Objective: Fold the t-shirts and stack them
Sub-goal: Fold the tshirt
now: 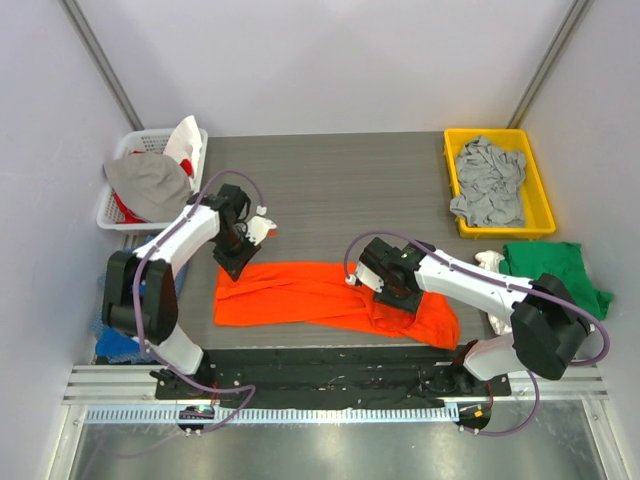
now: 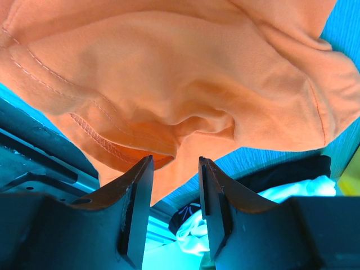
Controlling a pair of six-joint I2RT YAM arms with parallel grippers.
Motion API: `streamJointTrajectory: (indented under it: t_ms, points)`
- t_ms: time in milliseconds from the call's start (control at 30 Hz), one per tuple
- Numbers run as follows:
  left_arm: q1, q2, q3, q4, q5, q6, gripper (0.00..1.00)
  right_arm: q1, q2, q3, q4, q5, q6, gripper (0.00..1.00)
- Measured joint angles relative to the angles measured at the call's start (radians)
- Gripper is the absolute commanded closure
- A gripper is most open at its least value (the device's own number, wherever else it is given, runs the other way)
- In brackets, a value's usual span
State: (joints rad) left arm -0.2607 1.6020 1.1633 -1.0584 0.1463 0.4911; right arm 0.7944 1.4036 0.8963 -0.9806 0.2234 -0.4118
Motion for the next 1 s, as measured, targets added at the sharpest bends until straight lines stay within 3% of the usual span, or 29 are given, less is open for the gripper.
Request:
streamJointTrajectory:
  t_ms: [267, 1000]
  points:
    - [0.000, 0.129, -0.004, 0.070, 0.016, 0.000, 0.85, 0.000, -0.015, -0.006, 0.000, 0.002, 0.001, 0.55]
    - [-0.060, 0.002, -0.227, 0.024, 0.037, 0.006, 0.86, -0.008, -0.032, -0.034, 0.017, 0.005, 0.001, 0.55]
